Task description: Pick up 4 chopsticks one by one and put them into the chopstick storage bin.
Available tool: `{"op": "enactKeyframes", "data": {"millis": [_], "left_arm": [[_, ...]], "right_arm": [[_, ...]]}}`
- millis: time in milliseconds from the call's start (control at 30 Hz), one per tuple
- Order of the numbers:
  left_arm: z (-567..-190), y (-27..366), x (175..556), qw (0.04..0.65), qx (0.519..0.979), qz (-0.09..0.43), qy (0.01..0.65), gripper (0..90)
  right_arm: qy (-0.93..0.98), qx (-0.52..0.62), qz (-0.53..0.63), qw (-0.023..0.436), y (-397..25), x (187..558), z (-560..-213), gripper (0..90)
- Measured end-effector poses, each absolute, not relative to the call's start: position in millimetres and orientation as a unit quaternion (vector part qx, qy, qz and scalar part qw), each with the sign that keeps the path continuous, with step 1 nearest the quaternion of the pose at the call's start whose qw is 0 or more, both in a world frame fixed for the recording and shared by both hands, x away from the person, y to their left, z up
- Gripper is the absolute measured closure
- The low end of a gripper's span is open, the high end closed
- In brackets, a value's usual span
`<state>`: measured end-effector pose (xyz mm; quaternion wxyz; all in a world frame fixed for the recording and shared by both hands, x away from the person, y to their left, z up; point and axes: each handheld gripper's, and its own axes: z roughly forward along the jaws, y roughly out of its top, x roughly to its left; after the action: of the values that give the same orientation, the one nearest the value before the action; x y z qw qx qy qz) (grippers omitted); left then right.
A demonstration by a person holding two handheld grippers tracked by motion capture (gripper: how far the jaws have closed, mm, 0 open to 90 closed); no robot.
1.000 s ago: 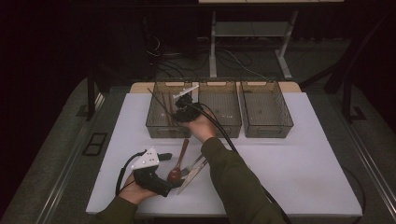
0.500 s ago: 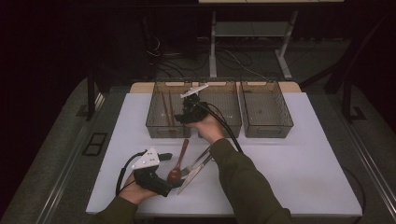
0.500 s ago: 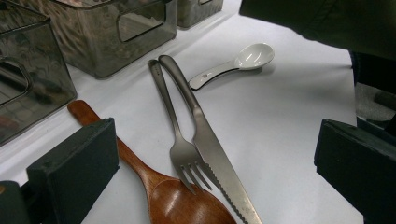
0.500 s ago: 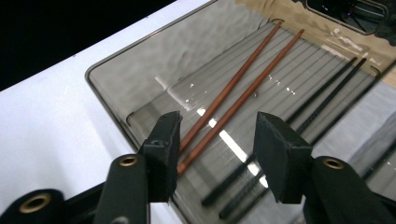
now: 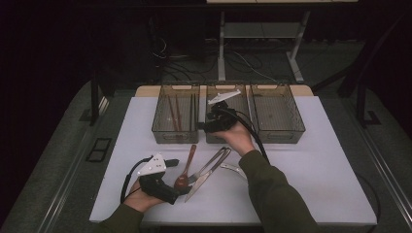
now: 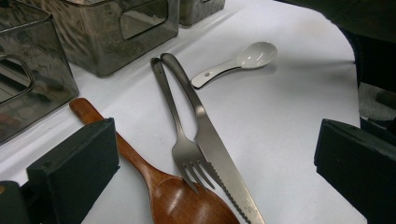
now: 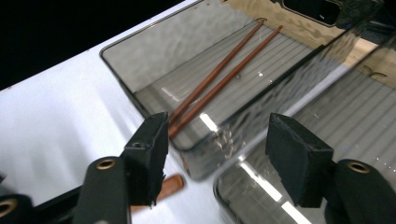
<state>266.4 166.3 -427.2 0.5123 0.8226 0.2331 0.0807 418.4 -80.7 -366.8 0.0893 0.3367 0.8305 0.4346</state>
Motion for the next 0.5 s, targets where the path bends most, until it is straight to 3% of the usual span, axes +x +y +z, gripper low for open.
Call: {"op": "enactKeyframes", "data": {"millis": [500], "left_arm": [[-428, 166, 267, 0.51, 0.822, 0.081, 0.241, 0.0]], "right_arm": [[0.826, 0.314, 0.461, 0.08, -140, 375, -373, 35.3]]}}
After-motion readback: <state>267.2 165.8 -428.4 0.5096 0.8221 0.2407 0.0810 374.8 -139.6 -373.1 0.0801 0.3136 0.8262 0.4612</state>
